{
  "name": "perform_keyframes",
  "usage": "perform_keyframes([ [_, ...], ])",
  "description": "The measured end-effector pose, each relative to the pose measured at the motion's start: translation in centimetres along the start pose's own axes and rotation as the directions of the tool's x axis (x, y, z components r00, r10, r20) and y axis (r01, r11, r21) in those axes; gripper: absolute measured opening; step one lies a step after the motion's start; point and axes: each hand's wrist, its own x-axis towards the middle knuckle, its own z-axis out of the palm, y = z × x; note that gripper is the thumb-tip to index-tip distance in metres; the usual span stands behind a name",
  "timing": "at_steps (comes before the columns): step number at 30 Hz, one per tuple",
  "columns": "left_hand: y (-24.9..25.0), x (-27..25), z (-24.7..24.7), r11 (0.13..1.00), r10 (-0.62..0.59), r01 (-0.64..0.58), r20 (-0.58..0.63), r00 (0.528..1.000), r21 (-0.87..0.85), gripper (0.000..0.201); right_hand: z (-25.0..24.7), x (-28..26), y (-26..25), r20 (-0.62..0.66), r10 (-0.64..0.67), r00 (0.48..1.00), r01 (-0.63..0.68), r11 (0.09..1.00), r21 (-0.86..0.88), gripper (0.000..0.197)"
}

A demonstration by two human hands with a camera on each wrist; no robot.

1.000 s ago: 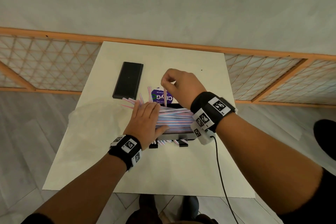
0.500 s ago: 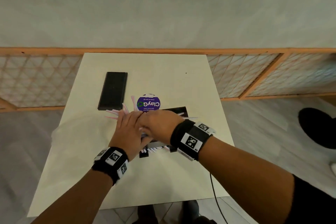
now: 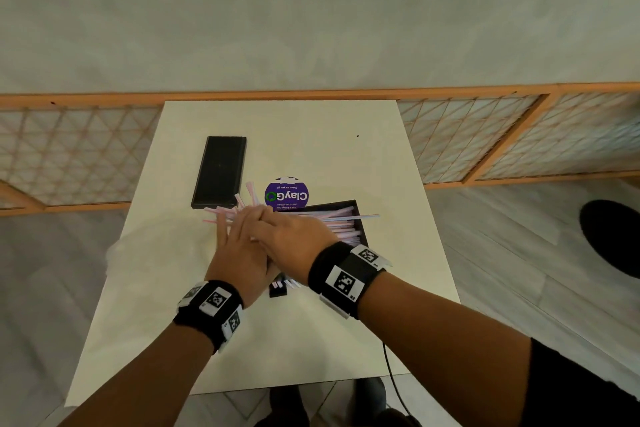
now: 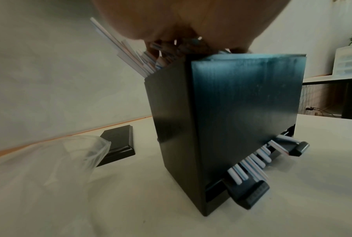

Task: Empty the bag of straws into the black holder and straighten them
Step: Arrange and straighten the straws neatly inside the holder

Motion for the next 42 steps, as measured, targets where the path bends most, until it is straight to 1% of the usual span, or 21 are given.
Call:
perform_keyframes([
  [3,0.1,-0.8,0.0,0.999,-0.02,0.02,-0.006,1.0,0.029,0.089,0.4,-0.2,-0.5,-0.038,0.054,0.998,-0.055,0.998,-0.019,0.048],
  [5,0.0,-1.2,0.2,1.0,-0.024,0.024,0.008,1.0,0.006,0.09,0.3,-0.4,-0.9,-0.059,0.086,0.995,-0.084,0.996,0.03,0.05],
  [7,-0.1,-1.3,0.2,0.999,-0.028,0.029,0.002,1.0,-0.04,0.09,0.8,-0.4,-0.6,-0.035,0.119,0.992,-0.116,0.991,0.066,0.052],
  [9,-0.2,-1.5,0.1,0.995,-0.032,0.029,-0.026,0.999,-0.094,0.088,1.4,-0.2,0.0,0.001,0.154,0.988,-0.154,0.985,0.082,0.051],
  [12,-0.6,-1.4,-0.2,0.99,-0.058,0.051,-0.052,0.997,-0.131,0.089,1.6,-0.5,1.6,-0.009,0.217,0.976,-0.215,0.971,0.1,0.042],
  [14,-0.8,-1.1,-0.4,0.989,-0.066,0.06,-0.047,0.997,-0.134,0.093,0.9,-1.4,3.5,-0.032,0.302,0.953,-0.297,0.949,0.1,0.037],
  [15,-0.9,-1.1,-0.4,0.988,-0.07,0.062,-0.048,0.996,-0.14,0.093,0.3,-2.1,4.4,-0.025,0.364,0.931,-0.36,0.927,0.105,0.035],
  [17,-0.9,-0.9,-0.4,0.986,-0.073,0.064,-0.055,0.996,-0.151,0.091,-0.3,-3.3,6.3,0.059,0.465,0.883,-0.469,0.881,0.059,0.031],
  [19,-0.8,-0.7,-0.4,0.987,-0.068,0.059,-0.055,0.996,-0.149,0.091,-0.4,-4.1,7.5,0.186,0.507,0.841,-0.505,0.861,-0.061,0.029],
  [21,-0.6,-0.6,-0.4,0.988,-0.062,0.054,-0.052,0.997,-0.147,0.091,-0.3,-4.4,8.0,0.261,0.496,0.828,-0.474,0.869,-0.145,0.027],
  [24,-0.2,-0.5,-0.2,0.986,-0.055,0.044,-0.059,0.997,-0.161,0.091,0.0,-4.0,8.0,0.272,0.458,0.846,-0.42,0.888,-0.187,0.026],
  [28,0.0,-0.5,-0.2,0.978,-0.068,0.051,-0.08,0.994,-0.2,0.087,0.3,-2.5,6.7,0.244,0.406,0.881,-0.384,0.914,-0.134,0.026],
  [30,-0.2,-0.7,-0.1,0.973,-0.08,0.059,-0.084,0.993,-0.225,0.086,0.8,-1.8,6.2,0.262,0.36,0.895,-0.342,0.933,-0.113,0.027],
  [32,-0.3,-0.9,-0.2,0.972,-0.089,0.071,-0.074,0.993,-0.222,0.086,1.2,-1.6,6.3,0.295,0.321,0.9,-0.306,0.947,-0.098,0.026],
  [35,-0.1,-1.4,-0.5,0.968,-0.1,0.073,-0.103,0.99,-0.24,0.087,1.2,-1.6,6.8,0.305,0.319,0.897,-0.313,0.947,-0.07,0.024],
  [37,0.1,-1.8,-0.9,0.95,-0.147,0.098,-0.147,0.978,-0.297,0.084,0.9,-1.1,6.7,0.283,0.296,0.912,-0.299,0.954,-0.032,0.023],
  [39,0.2,-2.4,-1.3,0.923,-0.222,0.147,-0.18,0.958,-0.356,0.079,0.5,-0.6,6.2,0.247,0.253,0.935,-0.267,0.964,0.023,0.023],
  [41,0.3,-3.0,-2.0,0.881,-0.324,0.212,-0.212,0.922,-0.422,0.075,0.4,-0.4,5.7,0.249,0.223,0.943,-0.249,0.965,0.078,0.027],
  [42,0.3,-3.3,-2.3,0.851,-0.384,0.246,-0.23,0.894,-0.464,0.074,0.4,-0.5,5.6,0.265,0.216,0.94,-0.246,0.965,0.087,0.028],
])
